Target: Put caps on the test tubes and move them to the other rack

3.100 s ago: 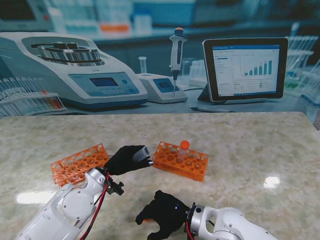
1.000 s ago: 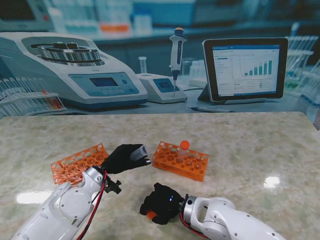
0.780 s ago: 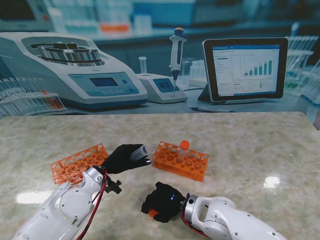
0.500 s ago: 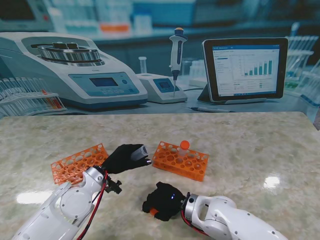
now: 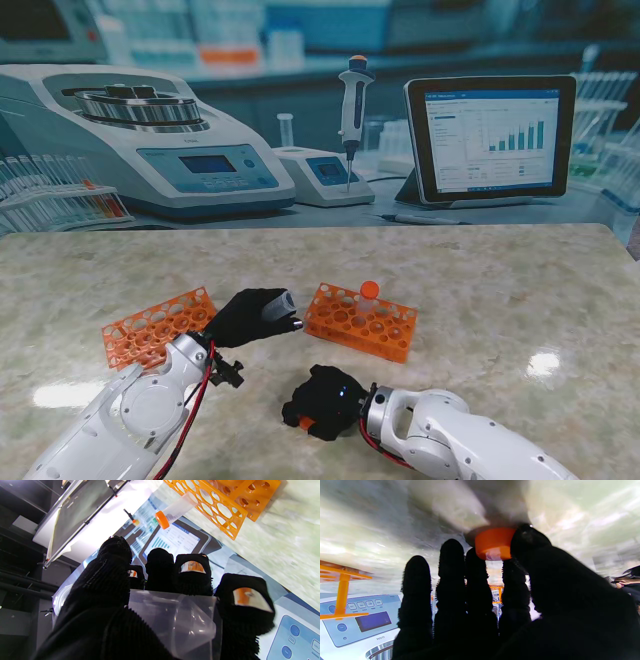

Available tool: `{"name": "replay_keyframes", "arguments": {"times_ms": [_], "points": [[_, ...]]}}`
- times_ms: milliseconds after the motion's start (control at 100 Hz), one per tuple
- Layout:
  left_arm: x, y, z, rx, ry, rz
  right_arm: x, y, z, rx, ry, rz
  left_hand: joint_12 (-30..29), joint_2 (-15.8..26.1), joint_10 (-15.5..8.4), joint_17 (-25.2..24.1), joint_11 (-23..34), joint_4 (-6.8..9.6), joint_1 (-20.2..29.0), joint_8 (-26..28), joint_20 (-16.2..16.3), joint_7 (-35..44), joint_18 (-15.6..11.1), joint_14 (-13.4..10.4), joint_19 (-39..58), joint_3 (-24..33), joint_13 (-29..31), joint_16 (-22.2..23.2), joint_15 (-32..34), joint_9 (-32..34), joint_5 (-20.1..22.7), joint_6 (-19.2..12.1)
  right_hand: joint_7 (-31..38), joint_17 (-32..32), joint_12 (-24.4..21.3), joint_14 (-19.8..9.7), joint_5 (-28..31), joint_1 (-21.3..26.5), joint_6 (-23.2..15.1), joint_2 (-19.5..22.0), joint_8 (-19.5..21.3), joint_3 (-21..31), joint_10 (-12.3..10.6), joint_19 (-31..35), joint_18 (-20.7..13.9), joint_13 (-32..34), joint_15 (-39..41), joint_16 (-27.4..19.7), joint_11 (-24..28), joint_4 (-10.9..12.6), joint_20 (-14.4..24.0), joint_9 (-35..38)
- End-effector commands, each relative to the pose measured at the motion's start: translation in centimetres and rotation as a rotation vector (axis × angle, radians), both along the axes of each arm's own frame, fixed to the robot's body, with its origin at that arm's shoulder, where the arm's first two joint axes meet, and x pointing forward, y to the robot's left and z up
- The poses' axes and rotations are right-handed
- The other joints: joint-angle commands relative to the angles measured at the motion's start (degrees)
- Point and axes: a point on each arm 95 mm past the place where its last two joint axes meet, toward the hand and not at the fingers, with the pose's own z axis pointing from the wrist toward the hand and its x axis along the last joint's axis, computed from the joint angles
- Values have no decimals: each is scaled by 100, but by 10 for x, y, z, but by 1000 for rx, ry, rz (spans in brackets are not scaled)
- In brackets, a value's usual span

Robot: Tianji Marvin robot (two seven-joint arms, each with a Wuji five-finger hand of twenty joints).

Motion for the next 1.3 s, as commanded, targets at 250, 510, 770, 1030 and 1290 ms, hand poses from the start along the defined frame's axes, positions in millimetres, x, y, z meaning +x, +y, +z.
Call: {"name": "replay_keyframes", "arguments": {"times_ms": [250, 510, 770, 1030, 1290], "points": [[0, -1, 0, 4, 3, 0, -5, -4, -17, -27, 30, 8, 87, 199, -262, 300, 80, -12, 84, 370, -181, 524, -332, -157, 928, -67, 72, -76, 186, -36, 106, -318, 335, 372, 11, 56, 396, 703, -319, -316, -49, 669, -275, 190, -196, 415, 401, 257, 196, 8, -77, 703], [0, -1, -1, 6, 3, 0, -4, -3, -20, -22, 32, 21, 86, 201, -259, 300, 84, -12, 82, 368, -184, 525, -327, -158, 925, -67, 72, -78, 185, -33, 107, -322, 346, 593, -6, 64, 714, 897, -427, -352, -21, 1001, -340, 212, -234, 619, 490, 292, 294, 36, -104, 960], [0, 0, -1, 6, 2, 2, -3, -2, -21, -26, 37, 30, 83, 200, -255, 297, 81, -11, 87, 366, -186, 524, -326, -159, 921, -63, 71, -80, 183, -37, 105, -323, 280, 664, -24, 72, 900, 990, -431, -321, 54, 1219, -379, 188, -244, 669, 499, 254, 345, 72, -127, 1066], [0, 0, 0, 7, 2, 4, -3, -1, -22, -28, 38, 32, 81, 199, -263, 297, 79, -11, 87, 365, -189, 525, -321, -160, 916, -64, 69, -82, 180, -39, 108, -329, 14, 713, -47, 71, 1124, 1137, -396, -361, 349, 1476, -392, 146, -249, 711, 506, 183, 409, 107, -166, 1136], [0, 0, 0, 8, 1, 5, -2, -2, -23, -20, 30, 38, 80, 199, -264, 294, 78, -10, 87, 364, -191, 526, -319, -159, 910, -64, 67, -83, 178, -40, 107, -330, -288, 797, -94, 35, 1292, 1192, -433, -536, 919, 1701, -427, 385, -156, 805, 562, 68, 450, 80, -1015, 1220]]}}
